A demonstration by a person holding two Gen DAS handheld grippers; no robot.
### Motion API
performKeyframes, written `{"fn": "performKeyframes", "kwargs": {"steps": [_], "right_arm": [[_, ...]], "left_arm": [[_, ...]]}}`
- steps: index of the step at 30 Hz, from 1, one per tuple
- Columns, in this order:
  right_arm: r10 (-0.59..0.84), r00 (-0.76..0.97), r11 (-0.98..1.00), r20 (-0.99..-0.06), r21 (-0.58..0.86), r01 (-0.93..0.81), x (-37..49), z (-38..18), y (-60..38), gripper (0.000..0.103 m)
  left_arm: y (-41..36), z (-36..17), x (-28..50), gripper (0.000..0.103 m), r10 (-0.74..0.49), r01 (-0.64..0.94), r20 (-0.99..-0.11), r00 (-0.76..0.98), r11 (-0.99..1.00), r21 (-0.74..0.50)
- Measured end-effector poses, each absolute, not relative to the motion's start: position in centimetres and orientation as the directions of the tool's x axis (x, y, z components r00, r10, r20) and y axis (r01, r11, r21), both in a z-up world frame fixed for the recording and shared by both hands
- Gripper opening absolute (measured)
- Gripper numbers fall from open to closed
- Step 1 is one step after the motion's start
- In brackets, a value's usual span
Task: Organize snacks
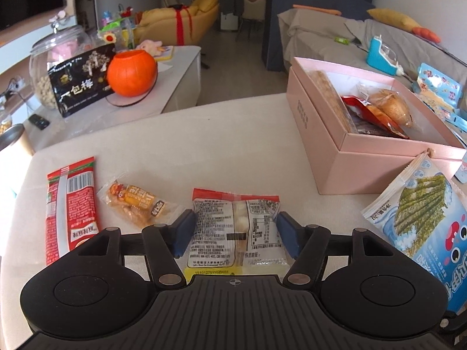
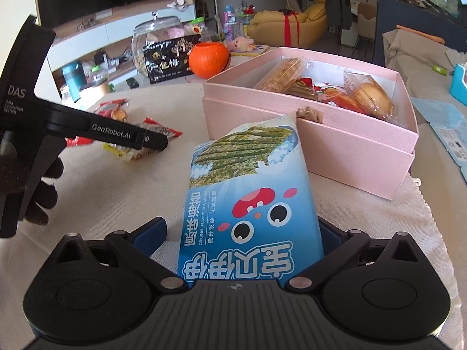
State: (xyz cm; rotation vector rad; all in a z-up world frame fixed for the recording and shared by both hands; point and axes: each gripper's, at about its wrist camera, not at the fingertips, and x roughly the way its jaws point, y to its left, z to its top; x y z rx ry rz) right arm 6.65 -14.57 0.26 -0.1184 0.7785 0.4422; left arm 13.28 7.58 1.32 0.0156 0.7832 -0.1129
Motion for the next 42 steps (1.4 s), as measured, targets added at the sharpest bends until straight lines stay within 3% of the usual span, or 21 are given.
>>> {"fn": "performKeyframes", "kwargs": {"steps": [6, 8, 12, 17, 18, 20, 22, 23, 25, 27, 30, 31, 33, 34, 35, 39, 42], "right_arm": [[0.319, 0.537, 0.881, -0.781, 0.036, -0.471, 8.1, 1.1, -13.8, 0.103], [0.330, 0.500, 0.879, -0.801, 0.067, -0.472, 8.7, 1.8, -14.4, 0.097], [0.358, 0.520, 0.885, -0.775, 0.103, -0.455, 8.8, 3.5, -16.1, 0.097], [0.311, 0.554, 0.889, -0.772, 0.030, -0.458, 9.7, 3.9, -14.9, 0.094], [0.306, 0.534, 0.884, -0.788, 0.028, -0.466, 9.9, 3.6, -14.4, 0.090], [0.312, 0.481, 0.878, -0.820, 0.055, -0.475, 10.2, 3.4, -14.2, 0.058], [0.336, 0.450, 0.880, -0.828, 0.105, -0.463, 9.8, 4.0, -15.0, 0.048], [0.345, 0.450, 0.882, -0.823, 0.121, -0.456, 9.5, 4.5, -15.6, 0.035], [0.379, 0.443, 0.873, -0.813, 0.155, -0.463, 8.6, 5.7, -17.0, 0.023], [0.415, 0.437, 0.862, -0.798, 0.191, -0.470, 7.8, 6.9, -18.4, 0.019], [0.415, 0.434, 0.859, -0.800, 0.188, -0.475, 7.3, 7.2, -19.7, 0.019], [0.370, 0.461, 0.878, -0.806, 0.140, -0.459, 7.2, 7.0, -19.8, 0.026], [0.256, 0.520, 0.914, -0.815, 0.029, -0.404, 7.2, 6.3, -20.0, 0.047], [0.229, 0.536, 0.923, -0.813, 0.006, -0.384, 7.3, 6.0, -20.2, 0.067], [0.221, 0.546, 0.931, -0.808, 0.007, -0.366, 7.3, 5.8, -20.6, 0.073], [0.244, 0.523, 0.942, -0.817, 0.071, -0.329, 7.8, 5.4, -21.0, 0.073], [0.179, 0.494, 0.962, -0.851, 0.048, -0.267, 8.6, 4.3, -20.2, 0.076]], "left_arm": [[7.7, 1.6, 12.7, 0.066, -0.109, 0.127, -0.707, 0.699, 0.992, -0.027], [7.3, 1.6, 10.6, 0.065, -0.127, 0.164, -0.709, 0.694, 0.986, -0.015], [6.4, 1.6, 6.5, 0.066, -0.158, 0.221, -0.709, 0.687, 0.975, -0.003], [5.5, 1.6, 4.2, 0.065, -0.171, 0.241, -0.714, 0.679, 0.970, -0.003], [5.3, 1.8, 3.8, 0.064, -0.174, 0.247, -0.715, 0.677, 0.969, -0.003], [5.2, 2.0, 3.2, 0.064, -0.188, 0.262, -0.714, 0.674, 0.965, -0.007], [4.8, 2.3, 2.6, 0.064, -0.201, 0.282, -0.711, 0.674, 0.959, -0.004], [4.5, 2.5, 2.3, 0.064, -0.210, 0.294, -0.708, 0.674, 0.956, -0.004], [3.9, 2.8, 1.9, 0.064, -0.237, 0.318, -0.702, 0.672, 0.948, -0.015], [3.3, 2.9, 2.0, 0.064, -0.267, 0.337, -0.701, 0.662, 0.941, -0.040], [2.5, 2.4, 2.5, 0.064, -0.255, 0.322, -0.704, 0.663, 0.946, -0.040], [2.4, 2.3, 2.7, 0.064, -0.245, 0.309, -0.706, 0.665, 0.950, -0.038], [2.3, 2.2, 3.0, 0.064, -0.226, 0.284, -0.704, 0.673, 0.958, -0.036], [2.4, 2.1, 3.1, 0.064, -0.212, 0.270, -0.704, 0.678, 0.962, -0.030], [2.4, 2.1, 3.2, 0.064, -0.196, 0.255, -0.704, 0.683, 0.967, -0.022], [2.8, 1.5, 3.5, 0.064, -0.176, 0.226, -0.713, 0.679, 0.974, -0.026], [2.7, 1.4, 3.2, 0.064, -0.176, 0.225, -0.708, 0.684, 0.974, -0.024]]}}
